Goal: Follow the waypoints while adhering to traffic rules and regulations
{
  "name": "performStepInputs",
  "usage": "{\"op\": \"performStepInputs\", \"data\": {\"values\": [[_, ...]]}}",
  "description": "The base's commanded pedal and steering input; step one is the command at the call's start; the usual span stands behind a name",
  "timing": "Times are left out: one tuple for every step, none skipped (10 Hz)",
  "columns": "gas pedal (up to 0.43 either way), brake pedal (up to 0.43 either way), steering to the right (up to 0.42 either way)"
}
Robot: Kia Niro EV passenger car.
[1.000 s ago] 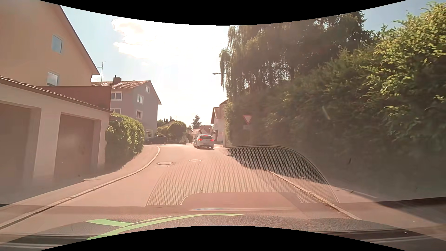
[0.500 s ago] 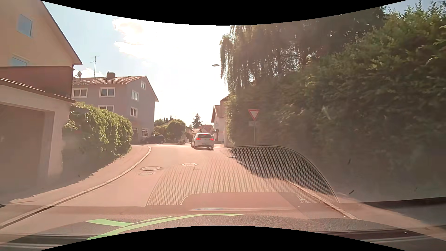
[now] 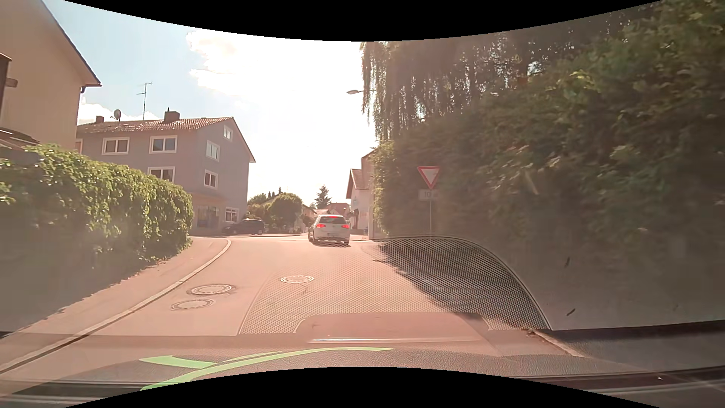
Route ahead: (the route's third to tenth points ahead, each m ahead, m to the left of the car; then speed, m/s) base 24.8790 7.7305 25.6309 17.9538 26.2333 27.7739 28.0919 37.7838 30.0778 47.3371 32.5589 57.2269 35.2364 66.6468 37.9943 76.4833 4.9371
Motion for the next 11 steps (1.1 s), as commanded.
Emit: {"op": "performStepInputs", "data": {"values": [[0.000,0.024,-0.020],[0.000,0.030,-0.020],[0.000,0.030,-0.020],[0.000,0.043,-0.020],[0.000,0.055,-0.019],[0.000,0.067,-0.019],[0.000,0.079,-0.019],[0.000,0.085,-0.019],[0.000,0.085,-0.019],[0.000,0.085,-0.018],[0.000,0.085,-0.018]]}}
